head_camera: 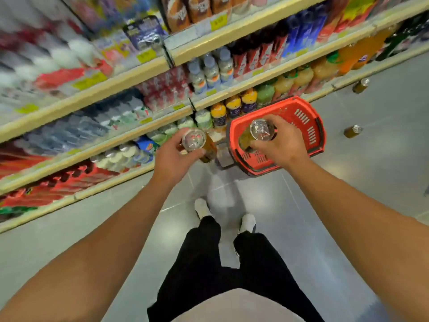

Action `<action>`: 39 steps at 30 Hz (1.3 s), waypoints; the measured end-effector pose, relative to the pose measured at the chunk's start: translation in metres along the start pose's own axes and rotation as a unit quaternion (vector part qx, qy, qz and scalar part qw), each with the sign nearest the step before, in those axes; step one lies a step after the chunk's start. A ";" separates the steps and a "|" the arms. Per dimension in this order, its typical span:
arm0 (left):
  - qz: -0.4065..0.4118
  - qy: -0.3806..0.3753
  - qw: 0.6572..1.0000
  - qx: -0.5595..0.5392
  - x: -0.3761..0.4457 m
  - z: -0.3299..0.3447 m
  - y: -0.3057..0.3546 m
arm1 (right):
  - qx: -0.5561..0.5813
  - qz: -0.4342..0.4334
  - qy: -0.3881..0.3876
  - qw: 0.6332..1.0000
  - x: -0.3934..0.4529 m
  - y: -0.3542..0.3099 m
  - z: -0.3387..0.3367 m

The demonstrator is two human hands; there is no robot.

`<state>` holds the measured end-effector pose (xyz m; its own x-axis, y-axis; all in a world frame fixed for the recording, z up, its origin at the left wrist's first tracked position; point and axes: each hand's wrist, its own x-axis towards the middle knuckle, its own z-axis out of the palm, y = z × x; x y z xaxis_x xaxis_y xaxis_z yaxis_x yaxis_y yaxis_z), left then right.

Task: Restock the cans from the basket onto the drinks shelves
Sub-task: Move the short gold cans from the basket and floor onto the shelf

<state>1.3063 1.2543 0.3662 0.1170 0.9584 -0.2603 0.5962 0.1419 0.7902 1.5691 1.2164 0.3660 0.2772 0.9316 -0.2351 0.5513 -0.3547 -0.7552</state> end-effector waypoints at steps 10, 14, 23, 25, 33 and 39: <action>-0.013 0.169 0.980 -0.100 -0.079 -0.163 -0.024 | 0.004 -0.106 -0.080 0.991 -0.038 -0.156 0.069; 0.001 0.218 0.969 -0.119 -0.096 -0.218 -0.052 | -0.005 -0.147 -0.071 0.987 -0.057 -0.216 0.099; 0.050 0.248 0.952 -0.174 -0.124 -0.338 -0.076 | -0.013 -0.223 -0.023 0.974 -0.102 -0.344 0.137; 0.048 0.255 0.946 -0.195 -0.128 -0.362 -0.074 | -0.013 -0.233 -0.017 0.972 -0.110 -0.369 0.145; 0.094 0.260 0.932 -0.233 -0.129 -0.439 -0.054 | 0.015 -0.291 0.003 0.957 -0.119 -0.458 0.164; 0.124 0.287 0.914 -0.260 -0.106 -0.479 -0.032 | 0.037 -0.341 0.020 0.939 -0.091 -0.511 0.167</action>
<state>0.8945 1.2670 0.6337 -0.3270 0.9280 0.1787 0.1329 -0.1421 0.9809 1.1307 1.3264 0.6715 -0.0903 0.9359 0.3404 0.5552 0.3310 -0.7630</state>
